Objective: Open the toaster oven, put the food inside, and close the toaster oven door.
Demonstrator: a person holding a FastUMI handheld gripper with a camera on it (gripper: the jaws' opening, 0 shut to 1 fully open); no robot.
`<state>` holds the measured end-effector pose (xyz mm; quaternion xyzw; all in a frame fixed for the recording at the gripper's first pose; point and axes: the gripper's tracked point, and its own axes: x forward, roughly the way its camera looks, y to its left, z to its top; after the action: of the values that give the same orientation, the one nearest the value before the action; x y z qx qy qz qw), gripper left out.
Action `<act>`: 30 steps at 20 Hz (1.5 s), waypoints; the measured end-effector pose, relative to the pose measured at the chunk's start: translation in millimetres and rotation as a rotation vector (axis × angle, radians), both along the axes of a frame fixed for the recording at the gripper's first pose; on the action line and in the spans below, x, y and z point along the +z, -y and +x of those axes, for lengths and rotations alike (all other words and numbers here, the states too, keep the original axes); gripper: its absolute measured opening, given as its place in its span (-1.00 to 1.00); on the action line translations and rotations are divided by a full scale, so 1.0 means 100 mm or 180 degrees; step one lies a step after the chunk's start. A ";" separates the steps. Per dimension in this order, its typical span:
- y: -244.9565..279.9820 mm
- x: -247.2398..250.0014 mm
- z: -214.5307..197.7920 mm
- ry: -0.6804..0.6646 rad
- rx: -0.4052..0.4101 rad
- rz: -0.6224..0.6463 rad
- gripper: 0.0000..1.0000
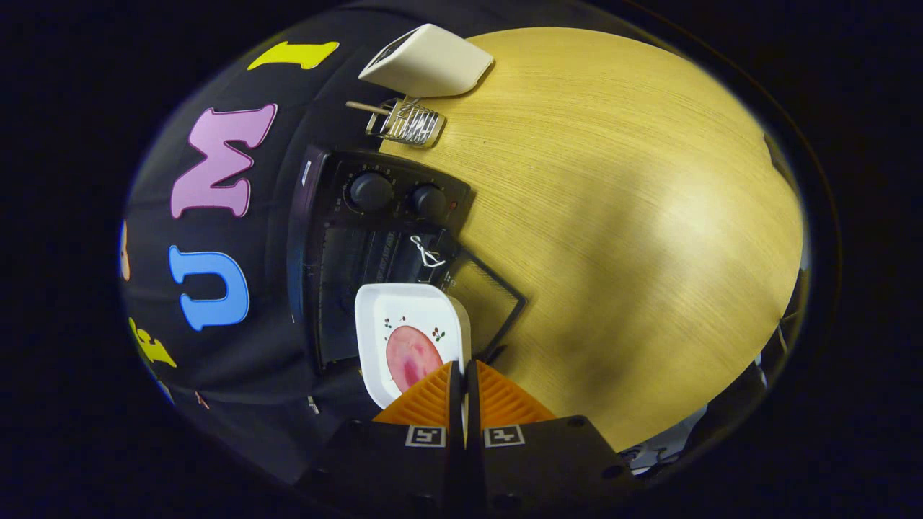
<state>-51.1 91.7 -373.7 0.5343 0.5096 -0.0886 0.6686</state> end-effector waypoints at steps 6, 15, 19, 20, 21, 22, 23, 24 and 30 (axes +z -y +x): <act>-0.24 -0.15 0.44 -0.0069 -0.0710 -0.0126 -0.90; -0.44 -0.32 0.82 -0.0224 -0.1370 -0.0211 -0.90; -0.49 -0.39 0.92 -0.0242 -0.1490 -0.0211 -0.90; -0.50 -0.40 0.94 -0.0249 -0.1506 -0.0199 -0.90; -0.52 -0.40 0.94 -0.0260 -0.1517 -0.0184 -0.90; -0.51 -0.39 0.96 -0.0256 -0.1533 -0.0169 -0.89; -0.53 -0.40 0.99 -0.0245 -0.1534 -0.0154 -0.90; -0.54 -0.40 1.00 -0.0243 -0.1517 -0.0131 -0.89; -0.62 -0.29 1.02 -0.0133 -0.1421 0.0154 -0.65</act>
<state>50.8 154.1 -402.9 0.6478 0.3944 -0.2333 0.6087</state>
